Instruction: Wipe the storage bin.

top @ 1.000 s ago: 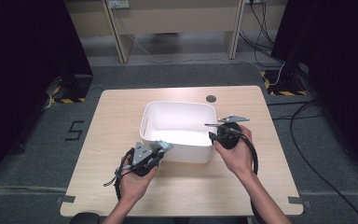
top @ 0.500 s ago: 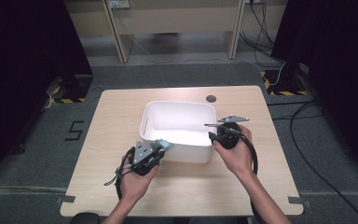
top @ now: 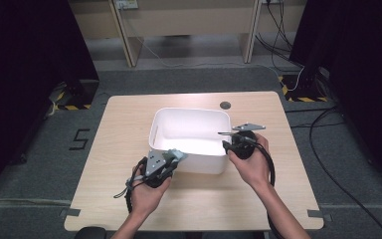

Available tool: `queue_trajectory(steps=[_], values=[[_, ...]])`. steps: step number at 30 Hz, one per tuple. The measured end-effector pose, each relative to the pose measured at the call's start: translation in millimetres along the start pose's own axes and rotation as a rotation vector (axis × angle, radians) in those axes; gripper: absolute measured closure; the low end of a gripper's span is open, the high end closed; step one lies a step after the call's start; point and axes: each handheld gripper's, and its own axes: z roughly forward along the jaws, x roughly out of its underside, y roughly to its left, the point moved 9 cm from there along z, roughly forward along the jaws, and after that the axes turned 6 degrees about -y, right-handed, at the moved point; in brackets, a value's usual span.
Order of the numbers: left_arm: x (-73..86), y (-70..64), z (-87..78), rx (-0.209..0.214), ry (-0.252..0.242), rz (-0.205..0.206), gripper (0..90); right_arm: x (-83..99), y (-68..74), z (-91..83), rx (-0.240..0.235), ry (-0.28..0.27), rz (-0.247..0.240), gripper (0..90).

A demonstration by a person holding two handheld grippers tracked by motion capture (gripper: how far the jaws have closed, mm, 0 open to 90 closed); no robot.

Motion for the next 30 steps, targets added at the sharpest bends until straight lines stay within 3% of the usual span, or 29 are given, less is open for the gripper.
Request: queue_trajectory(steps=[5,30], values=[[3.8,-1.5,2.5,-0.002,0.010,0.014,82.0,0.2,0.1,-0.1,0.000,0.000,0.001,66.8],[29.7,-3.5,14.6,0.001,0.058,0.007,81.9,-0.9,0.9,0.8,-0.001,0.002,-0.005,65.2]])
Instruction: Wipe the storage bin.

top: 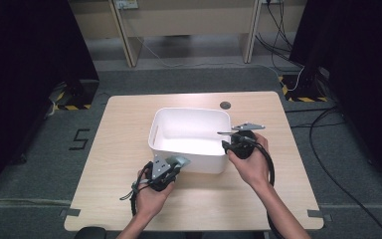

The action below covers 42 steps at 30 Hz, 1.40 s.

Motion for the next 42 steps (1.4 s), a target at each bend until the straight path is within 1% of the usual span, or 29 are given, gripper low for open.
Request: queue_trajectory(steps=[7,8,10,11,14,17,20,23,24,25,26,28,29,30,34,39,42], values=[[4.5,0.1,1.6,-0.002,0.009,-0.005,81.9,-0.4,0.7,0.3,0.005,0.001,-0.005,64.5],[5.0,0.2,1.6,-0.002,0.012,-0.004,81.9,-0.7,0.2,0.6,0.002,0.002,0.010,63.9],[5.1,0.2,1.6,-0.002,0.012,-0.005,81.9,-0.9,-0.5,0.6,0.000,0.001,0.014,63.5],[5.4,0.2,1.5,-0.002,0.016,-0.003,81.9,-1.7,-0.2,-0.4,-0.007,-0.003,0.026,62.9],[6.8,0.1,2.2,-0.002,0.019,-0.004,81.9,-3.1,0.2,-1.9,-0.006,-0.011,0.026,62.9],[7.0,0.0,3.1,0.000,0.023,-0.008,81.9,-3.4,1.4,-3.5,0.007,-0.002,0.019,63.4],[7.7,0.1,3.6,-0.001,0.027,-0.008,81.9,-3.4,0.9,-3.0,0.006,-0.001,0.020,63.6],[11.7,0.7,5.6,-0.003,0.040,-0.006,81.9,-2.8,0.8,-3.1,0.004,0.004,0.023,64.1],[13.3,0.4,6.7,-0.002,0.043,-0.012,81.9,-2.6,1.4,-3.0,0.006,0.003,0.024,64.2],[15.6,0.7,7.7,-0.002,0.054,-0.011,81.9,-1.7,1.8,-2.5,0.010,0.007,0.011,64.3],[17.3,0.8,8.3,0.000,0.065,-0.012,81.9,-1.3,1.9,-1.8,0.010,0.008,0.010,64.4],[18.3,0.7,9.2,0.001,0.067,-0.016,81.9,0.1,2.1,-0.9,0.012,0.014,0.010,64.4],[19.4,1.0,9.8,0.001,0.073,-0.016,81.9,0.3,2.0,-0.3,0.009,0.014,0.018,64.5],[21.6,1.0,10.9,0.001,0.082,-0.019,81.9,0.3,2.0,-0.3,0.008,0.015,0.017,64.5],[24.5,1.0,12.7,0.000,0.091,-0.018,82.0,0.5,2.1,-0.7,0.009,0.017,0.014,64.5],[27.0,1.2,13.5,-0.002,0.096,-0.020,81.9,0.5,2.1,-0.6,0.008,0.017,0.014,64.5],[27.8,1.3,14.1,-0.002,0.088,-0.025,82.0,0.5,2.1,-0.7,0.008,0.017,0.013,64.5]])
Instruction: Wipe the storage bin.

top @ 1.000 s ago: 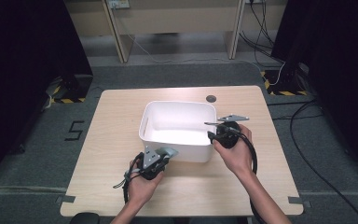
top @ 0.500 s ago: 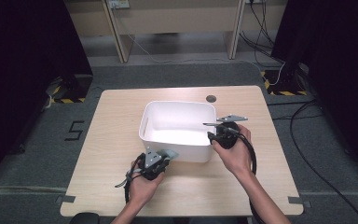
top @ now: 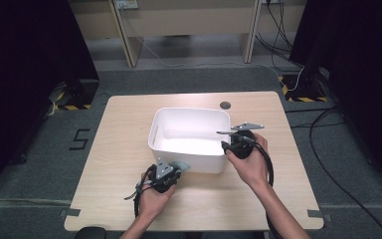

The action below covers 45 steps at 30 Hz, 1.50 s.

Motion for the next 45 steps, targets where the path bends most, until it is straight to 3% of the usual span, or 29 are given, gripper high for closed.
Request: queue_trajectory(steps=[8,18,45], values=[[2.7,-1.0,4.3,0.005,0.028,0.011,82.0,0.1,0.2,0.2,-0.001,0.000,0.008,65.0],[1.3,-8.3,8.0,0.015,0.028,0.020,82.0,0.2,0.3,0.0,0.001,0.003,0.007,65.1],[-21.1,-18.1,1.0,0.036,-0.050,0.004,82.0,-0.1,-0.8,0.7,0.000,0.001,0.016,65.0]])
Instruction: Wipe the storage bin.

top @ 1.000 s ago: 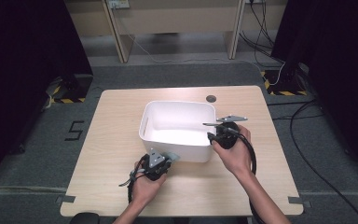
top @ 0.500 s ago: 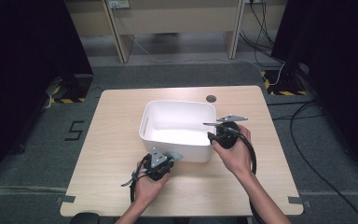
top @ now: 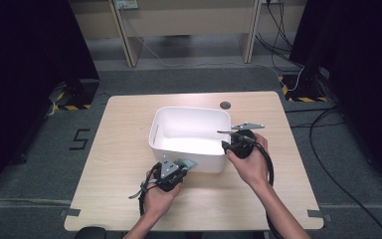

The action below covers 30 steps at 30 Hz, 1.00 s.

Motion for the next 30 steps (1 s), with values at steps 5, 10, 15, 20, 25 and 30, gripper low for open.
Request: queue_trajectory(steps=[5,10,15,20,25,30], values=[[-7.7,-1.9,-3.0,0.004,-0.015,0.006,82.1,0.0,-0.1,0.1,-0.001,0.000,0.001,65.0],[-18.5,-4.4,-7.4,0.008,-0.043,0.007,82.1,-0.3,-0.3,0.5,-0.002,-0.001,0.009,65.0],[-25.2,-4.8,-9.9,0.012,-0.059,0.006,82.1,-0.2,-0.6,0.6,-0.004,0.000,0.012,65.1],[-27.9,-4.7,-9.6,0.015,-0.064,0.000,82.0,-0.2,-2.0,0.6,-0.002,-0.001,0.018,65.3],[-32.1,-5.9,-11.3,0.017,-0.078,-0.003,82.1,-0.3,-2.1,0.6,-0.003,0.001,0.015,65.2],[-35.0,-6.8,-11.8,0.018,-0.084,-0.008,82.1,-0.4,-2.2,0.7,-0.004,0.001,0.019,65.3]])
